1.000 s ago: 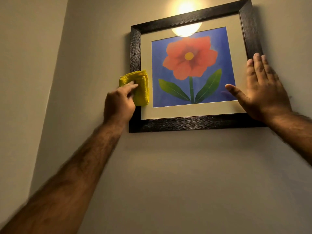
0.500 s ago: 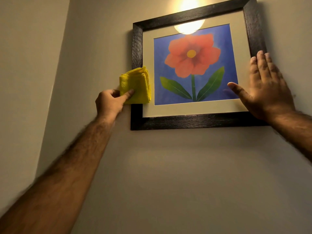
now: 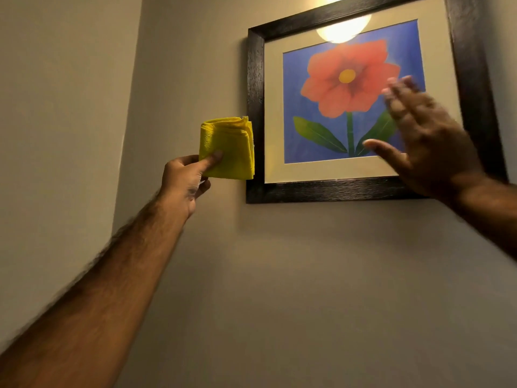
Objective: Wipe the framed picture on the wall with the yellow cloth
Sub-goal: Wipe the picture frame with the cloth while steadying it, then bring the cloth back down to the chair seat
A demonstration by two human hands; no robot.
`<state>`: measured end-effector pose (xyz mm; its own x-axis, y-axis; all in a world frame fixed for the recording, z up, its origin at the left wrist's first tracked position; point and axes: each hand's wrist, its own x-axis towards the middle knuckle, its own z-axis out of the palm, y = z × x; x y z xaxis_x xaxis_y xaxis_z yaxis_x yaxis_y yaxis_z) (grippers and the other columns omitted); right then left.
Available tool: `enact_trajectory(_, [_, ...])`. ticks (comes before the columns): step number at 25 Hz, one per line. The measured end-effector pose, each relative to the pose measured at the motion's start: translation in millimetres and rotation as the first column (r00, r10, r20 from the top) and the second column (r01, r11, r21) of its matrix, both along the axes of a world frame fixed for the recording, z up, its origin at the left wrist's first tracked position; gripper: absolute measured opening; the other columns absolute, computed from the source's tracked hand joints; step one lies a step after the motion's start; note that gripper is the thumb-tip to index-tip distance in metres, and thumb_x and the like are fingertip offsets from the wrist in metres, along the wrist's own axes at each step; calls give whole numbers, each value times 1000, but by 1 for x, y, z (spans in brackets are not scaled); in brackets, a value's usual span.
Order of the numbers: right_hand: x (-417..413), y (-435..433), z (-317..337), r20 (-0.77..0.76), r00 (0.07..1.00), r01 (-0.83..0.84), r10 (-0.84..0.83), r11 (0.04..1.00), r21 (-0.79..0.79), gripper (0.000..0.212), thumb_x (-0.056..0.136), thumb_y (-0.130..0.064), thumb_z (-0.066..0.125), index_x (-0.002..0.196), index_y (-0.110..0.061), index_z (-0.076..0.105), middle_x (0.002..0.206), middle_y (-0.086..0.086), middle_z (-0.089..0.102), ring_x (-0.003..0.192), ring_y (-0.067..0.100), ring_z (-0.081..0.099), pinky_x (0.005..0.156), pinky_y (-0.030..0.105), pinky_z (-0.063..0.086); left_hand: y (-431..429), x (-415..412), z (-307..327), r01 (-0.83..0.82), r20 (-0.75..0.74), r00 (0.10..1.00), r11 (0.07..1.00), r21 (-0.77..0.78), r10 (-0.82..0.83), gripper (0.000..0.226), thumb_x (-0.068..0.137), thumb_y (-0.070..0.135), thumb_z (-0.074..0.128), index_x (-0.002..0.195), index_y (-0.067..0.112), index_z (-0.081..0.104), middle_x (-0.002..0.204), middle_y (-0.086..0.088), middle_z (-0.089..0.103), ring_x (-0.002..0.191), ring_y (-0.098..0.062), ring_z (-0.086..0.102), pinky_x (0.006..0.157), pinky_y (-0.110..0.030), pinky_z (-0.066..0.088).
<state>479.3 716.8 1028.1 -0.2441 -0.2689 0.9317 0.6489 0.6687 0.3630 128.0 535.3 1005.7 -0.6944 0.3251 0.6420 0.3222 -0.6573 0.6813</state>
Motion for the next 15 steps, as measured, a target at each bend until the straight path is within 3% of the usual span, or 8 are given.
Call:
enact_trajectory(1, [-28, -22, -8, 116, 981, -156, 155, 988, -3, 84, 96, -69, 41, 155, -8, 39, 160, 12, 43, 147, 27, 44, 115, 48, 44, -9, -4, -8, -3, -2, 1000, 1000, -15, 3, 41, 71, 37, 88, 102, 22, 66, 107, -1, 69, 99, -18, 60, 69, -30, 52])
enact_trajectory(2, [-59, -46, -19, 212, 920, -314, 331, 943, -108, 82, 93, -66, 51, 152, -10, 44, 152, 10, 53, 136, 25, 57, 106, 45, 52, -17, -9, -17, 0, -5, 1000, 1000, -32, 0, 44, 71, 36, 88, 106, 18, 68, 107, -2, 69, 98, -19, 60, 68, -30, 52])
enact_trajectory(3, [-92, -72, -31, 244, 828, -435, 504, 853, -289, 87, 86, -66, 60, 152, -12, 44, 148, 7, 57, 128, 21, 62, 101, 42, 56, -27, -13, -27, 5, -5, 1000, 999, -53, -5, 50, 71, 35, 88, 111, 13, 69, 108, -3, 70, 98, -19, 59, 68, -29, 51])
enact_trajectory(5, [-151, -116, -52, 118, 686, -499, 718, 583, -641, 104, 73, -65, 71, 158, -19, 33, 155, 3, 49, 135, 18, 54, 107, 40, 53, -48, -22, -52, 3, -3, 1000, 995, -104, -3, 57, 72, 34, 88, 120, 9, 69, 111, -5, 71, 100, -20, 61, 69, -29, 51])
enact_trajectory(7, [-198, -137, -66, -54, 608, -443, 792, 281, -851, 107, 72, -58, 80, 159, -24, 29, 159, 3, 43, 142, 21, 47, 112, 44, 47, -72, -30, -79, 0, -3, 1000, 986, -169, 0, 53, 72, 34, 88, 116, 11, 72, 107, -3, 75, 99, -18, 63, 69, -28, 51])
enact_trajectory(10, [-255, -152, -94, -269, 434, -300, 860, -144, -943, 63, 83, -33, 81, 138, -15, 57, 131, 5, 68, 120, 23, 66, 91, 34, 61, -117, -49, -127, -25, 30, 999, 965, -261, 34, 47, 62, 34, 90, 100, 10, 77, 86, 3, 78, 83, -13, 65, 60, -22, 51])
enact_trajectory(12, [-288, -160, -119, -369, 383, -215, 847, -307, -927, 42, 83, -19, 81, 121, -8, 68, 113, 7, 76, 101, 20, 73, 73, 27, 63, -146, -65, -163, -37, 84, 994, 953, -300, 65, 44, 61, 33, 89, 95, 9, 78, 82, 4, 78, 75, -11, 65, 55, -20, 50])
enact_trajectory(15, [-339, -179, -176, -410, 375, -75, 831, -413, -907, 39, 77, -17, 86, 112, -6, 73, 118, 15, 76, 96, 20, 72, 71, 27, 62, -189, -95, -229, -17, 202, 974, 923, -385, 102, 39, 68, 31, 88, 100, 10, 77, 88, 2, 79, 82, -13, 68, 59, -22, 54])
